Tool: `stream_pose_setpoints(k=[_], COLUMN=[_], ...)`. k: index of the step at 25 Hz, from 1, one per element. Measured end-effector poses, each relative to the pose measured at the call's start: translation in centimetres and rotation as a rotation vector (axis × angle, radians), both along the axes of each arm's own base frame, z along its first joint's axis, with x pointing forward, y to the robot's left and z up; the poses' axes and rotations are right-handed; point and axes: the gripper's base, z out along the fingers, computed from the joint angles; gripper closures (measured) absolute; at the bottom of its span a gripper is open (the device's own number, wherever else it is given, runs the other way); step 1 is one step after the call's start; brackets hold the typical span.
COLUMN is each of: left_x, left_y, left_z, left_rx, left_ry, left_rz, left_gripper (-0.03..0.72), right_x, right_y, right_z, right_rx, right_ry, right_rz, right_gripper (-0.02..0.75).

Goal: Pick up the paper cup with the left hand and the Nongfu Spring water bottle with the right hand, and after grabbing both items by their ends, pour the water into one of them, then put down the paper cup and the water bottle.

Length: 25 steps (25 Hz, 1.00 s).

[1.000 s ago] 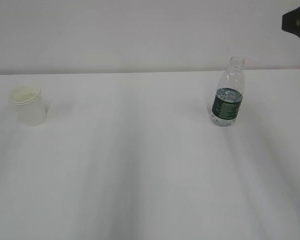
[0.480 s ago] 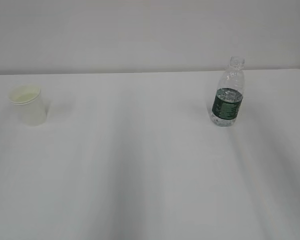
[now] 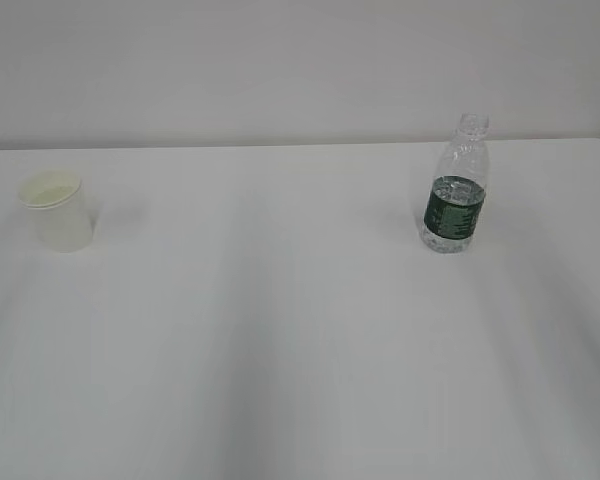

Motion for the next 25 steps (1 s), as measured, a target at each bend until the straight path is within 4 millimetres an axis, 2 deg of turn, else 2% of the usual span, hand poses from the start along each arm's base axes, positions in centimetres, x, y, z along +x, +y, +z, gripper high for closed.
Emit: stream_pose_setpoints(k=[4, 10, 15, 25], left_x=[-0.3, -0.8, -1.5, -4.4], left_y=[0.3, 0.6, 0.6, 1.0], left_z=[-0.3, -1.3, -2.2, -2.8], left_rx=[0.099, 0.123, 0.102, 0.042], left_ry=[0.053, 0.179, 0.294, 0.351], left_rz=[-0.004, 0.011, 0.014, 0.000], left_gripper=[0.133, 0.133, 0.137, 0.165], right_x=[-2.4, -5.7, -8.6, -11.0], right_y=[-0.4, -0.9, -1.4, -1.4], right_z=[0.5, -1.4, -1.9, -3.7], right_rx=[0.006, 0.019, 0.024, 0.041], right_ry=[-0.014, 0.021, -0.003, 0.050], right_rz=[-0.007, -0.010, -0.009, 0.021], right_gripper=[0.164, 0.164, 0.164, 0.164])
